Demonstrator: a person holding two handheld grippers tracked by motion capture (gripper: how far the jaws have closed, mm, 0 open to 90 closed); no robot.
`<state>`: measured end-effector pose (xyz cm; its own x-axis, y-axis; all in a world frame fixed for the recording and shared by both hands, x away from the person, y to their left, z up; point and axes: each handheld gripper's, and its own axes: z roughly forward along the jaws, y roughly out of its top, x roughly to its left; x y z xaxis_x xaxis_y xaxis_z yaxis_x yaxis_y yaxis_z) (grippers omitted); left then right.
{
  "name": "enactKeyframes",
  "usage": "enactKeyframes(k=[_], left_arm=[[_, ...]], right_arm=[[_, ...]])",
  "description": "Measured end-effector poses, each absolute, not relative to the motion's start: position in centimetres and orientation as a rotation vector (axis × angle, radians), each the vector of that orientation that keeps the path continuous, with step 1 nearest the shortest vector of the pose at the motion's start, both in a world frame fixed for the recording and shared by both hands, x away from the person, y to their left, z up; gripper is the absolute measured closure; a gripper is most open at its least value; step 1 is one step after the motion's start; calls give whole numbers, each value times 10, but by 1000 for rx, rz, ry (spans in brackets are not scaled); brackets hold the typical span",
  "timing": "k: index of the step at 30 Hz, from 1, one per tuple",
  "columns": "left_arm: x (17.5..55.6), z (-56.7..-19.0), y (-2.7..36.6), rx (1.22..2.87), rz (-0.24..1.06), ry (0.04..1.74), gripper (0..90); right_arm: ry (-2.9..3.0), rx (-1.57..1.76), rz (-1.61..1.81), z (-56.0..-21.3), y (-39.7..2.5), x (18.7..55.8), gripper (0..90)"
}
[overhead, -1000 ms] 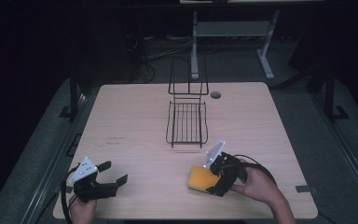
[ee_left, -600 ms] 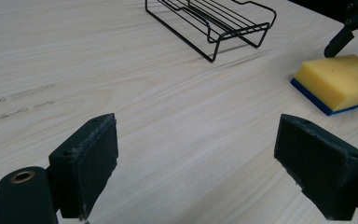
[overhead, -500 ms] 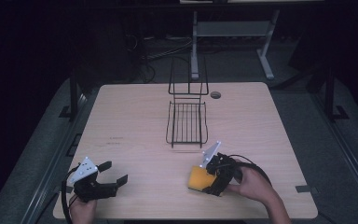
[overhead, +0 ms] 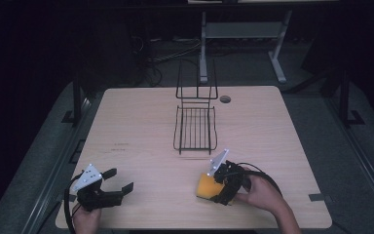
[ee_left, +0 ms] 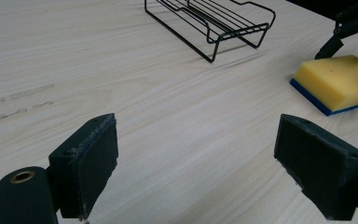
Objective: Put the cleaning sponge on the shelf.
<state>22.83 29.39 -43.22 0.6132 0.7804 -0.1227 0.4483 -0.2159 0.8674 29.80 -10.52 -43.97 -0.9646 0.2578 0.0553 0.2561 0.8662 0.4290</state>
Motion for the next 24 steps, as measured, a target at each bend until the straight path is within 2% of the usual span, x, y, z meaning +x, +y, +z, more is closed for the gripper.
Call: enactKeyframes(k=[24], left_arm=[[228, -432, 295, 1848, 417, 988, 128]], right_arm=[[3017, 402, 674, -449, -101, 296, 146]])
